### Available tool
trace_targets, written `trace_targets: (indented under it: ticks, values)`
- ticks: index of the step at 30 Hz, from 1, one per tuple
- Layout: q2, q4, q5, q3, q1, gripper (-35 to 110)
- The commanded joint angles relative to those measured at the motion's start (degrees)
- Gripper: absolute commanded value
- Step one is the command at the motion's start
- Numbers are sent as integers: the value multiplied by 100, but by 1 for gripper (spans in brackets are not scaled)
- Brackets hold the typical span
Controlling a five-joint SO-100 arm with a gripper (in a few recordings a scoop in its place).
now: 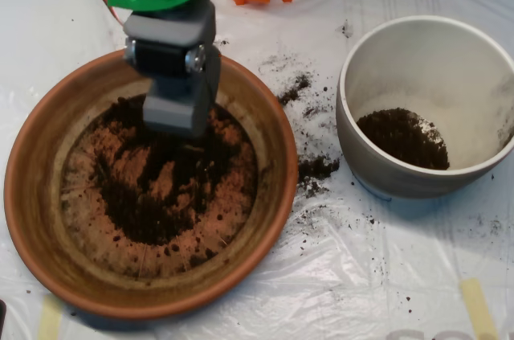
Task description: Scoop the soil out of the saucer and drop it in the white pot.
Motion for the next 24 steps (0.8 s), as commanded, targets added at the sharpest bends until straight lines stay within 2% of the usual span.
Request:
trace_targets:
  ticks: [1,11,24]
  values:
    - [615,290,53,-747,-378,-1]
    - [-352,1397,211,-3059,-1485,-1]
    - [-809,1389,-589,-3111,-3771,-1]
